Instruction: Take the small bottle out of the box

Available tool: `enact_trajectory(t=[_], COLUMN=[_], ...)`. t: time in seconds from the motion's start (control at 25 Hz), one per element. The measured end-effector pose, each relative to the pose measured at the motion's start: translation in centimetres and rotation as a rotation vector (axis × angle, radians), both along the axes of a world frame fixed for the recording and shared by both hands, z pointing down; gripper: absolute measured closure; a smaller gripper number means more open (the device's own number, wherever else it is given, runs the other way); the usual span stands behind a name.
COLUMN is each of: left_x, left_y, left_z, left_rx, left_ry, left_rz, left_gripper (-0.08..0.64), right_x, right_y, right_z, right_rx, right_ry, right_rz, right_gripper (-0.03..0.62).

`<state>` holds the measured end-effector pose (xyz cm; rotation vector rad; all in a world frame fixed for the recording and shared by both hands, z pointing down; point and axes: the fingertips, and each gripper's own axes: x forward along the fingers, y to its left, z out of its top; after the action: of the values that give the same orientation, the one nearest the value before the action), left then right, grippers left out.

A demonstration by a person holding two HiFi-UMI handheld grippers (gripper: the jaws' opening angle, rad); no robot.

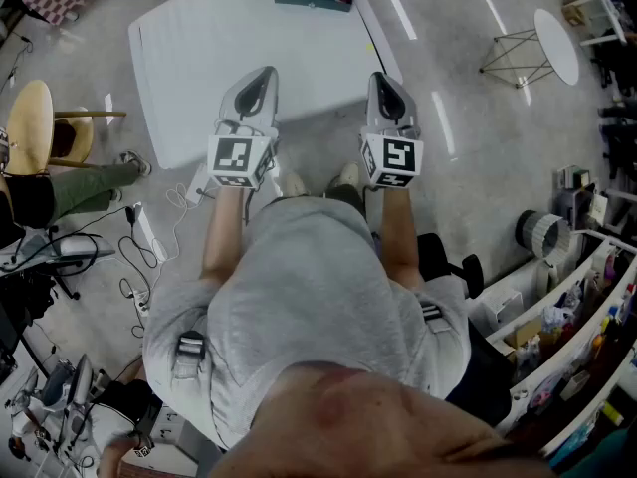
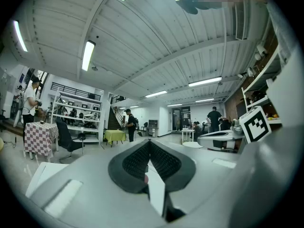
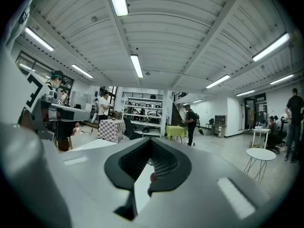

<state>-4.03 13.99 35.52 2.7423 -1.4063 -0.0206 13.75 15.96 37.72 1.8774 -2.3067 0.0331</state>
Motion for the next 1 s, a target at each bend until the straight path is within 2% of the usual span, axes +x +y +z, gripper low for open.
enact_trajectory(t=[0.6, 1.0], left_x=[-0.7, 0.9], left_y=[-0.8, -4.7], left_z=[-0.3, 0.2], left_rx=[0.006, -0.004], left_ry=[0.015, 0.017], left_rz=[0.009, -0.021], left_gripper=[0.549, 0.549], right_x=[-1.2, 0.0], right_y=[-0.7, -5.7], right_z=[0.2, 0.8], right_rx=[-0.011, -0.022], right_ry=[-0.018, -0.014], right_rz=[-0.009, -0.056], right_gripper=[0.589, 0.589])
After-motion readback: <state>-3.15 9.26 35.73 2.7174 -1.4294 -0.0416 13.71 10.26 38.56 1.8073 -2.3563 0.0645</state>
